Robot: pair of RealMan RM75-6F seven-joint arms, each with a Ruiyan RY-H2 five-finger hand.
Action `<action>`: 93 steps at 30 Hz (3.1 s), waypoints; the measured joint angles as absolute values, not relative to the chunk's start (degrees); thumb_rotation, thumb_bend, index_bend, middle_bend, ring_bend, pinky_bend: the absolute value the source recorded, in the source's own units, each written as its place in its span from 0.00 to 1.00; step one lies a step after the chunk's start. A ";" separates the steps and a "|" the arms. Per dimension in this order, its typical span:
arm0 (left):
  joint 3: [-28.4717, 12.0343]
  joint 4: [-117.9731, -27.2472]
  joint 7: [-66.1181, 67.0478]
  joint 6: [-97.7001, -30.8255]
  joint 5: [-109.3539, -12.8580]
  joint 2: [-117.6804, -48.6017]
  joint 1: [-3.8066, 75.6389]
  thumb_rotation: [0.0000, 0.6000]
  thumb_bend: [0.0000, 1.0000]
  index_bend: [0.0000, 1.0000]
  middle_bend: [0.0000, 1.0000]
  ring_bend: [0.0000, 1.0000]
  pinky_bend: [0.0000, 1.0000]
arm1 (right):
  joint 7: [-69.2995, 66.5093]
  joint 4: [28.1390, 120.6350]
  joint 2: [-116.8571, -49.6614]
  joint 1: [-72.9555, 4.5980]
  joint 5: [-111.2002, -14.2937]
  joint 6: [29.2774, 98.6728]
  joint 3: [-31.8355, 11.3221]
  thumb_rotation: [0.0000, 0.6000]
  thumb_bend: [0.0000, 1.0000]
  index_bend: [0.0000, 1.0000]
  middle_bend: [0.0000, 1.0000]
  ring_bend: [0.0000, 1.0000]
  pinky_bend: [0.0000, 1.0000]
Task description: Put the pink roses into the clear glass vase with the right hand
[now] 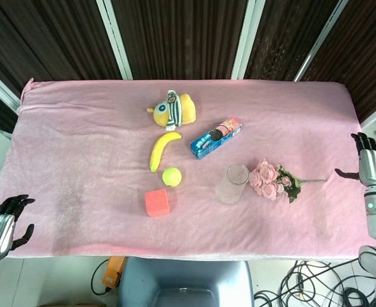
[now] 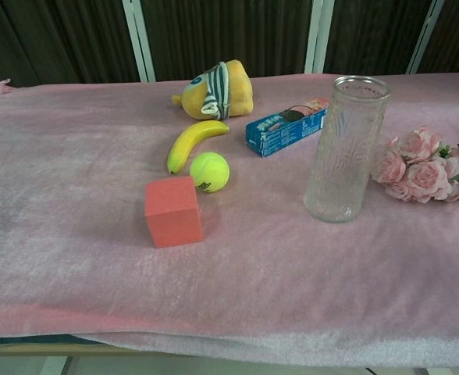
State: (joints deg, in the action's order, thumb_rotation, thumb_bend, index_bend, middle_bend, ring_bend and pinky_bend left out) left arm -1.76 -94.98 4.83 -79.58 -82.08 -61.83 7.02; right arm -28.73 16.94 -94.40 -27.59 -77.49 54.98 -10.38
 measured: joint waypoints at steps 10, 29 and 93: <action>-1.63 -94.72 4.55 -80.11 -82.76 -62.01 6.92 1.00 0.39 0.25 0.19 0.14 0.28 | -30.20 15.60 -94.91 -27.39 -77.90 54.79 -10.01 1.00 0.18 0.27 0.21 0.17 0.31; -1.89 -93.97 4.16 -79.91 -82.63 -62.41 7.29 1.00 0.39 0.25 0.20 0.15 0.28 | -35.60 22.48 -92.82 -26.68 -84.85 60.93 -4.58 1.00 0.18 0.25 0.21 0.16 0.23; -1.26 -93.60 1.27 -81.90 -85.28 -61.65 6.57 1.00 0.39 0.25 0.20 0.15 0.28 | -32.84 33.00 -98.37 -29.10 -81.28 94.83 -16.31 1.00 0.44 0.84 0.68 0.73 0.80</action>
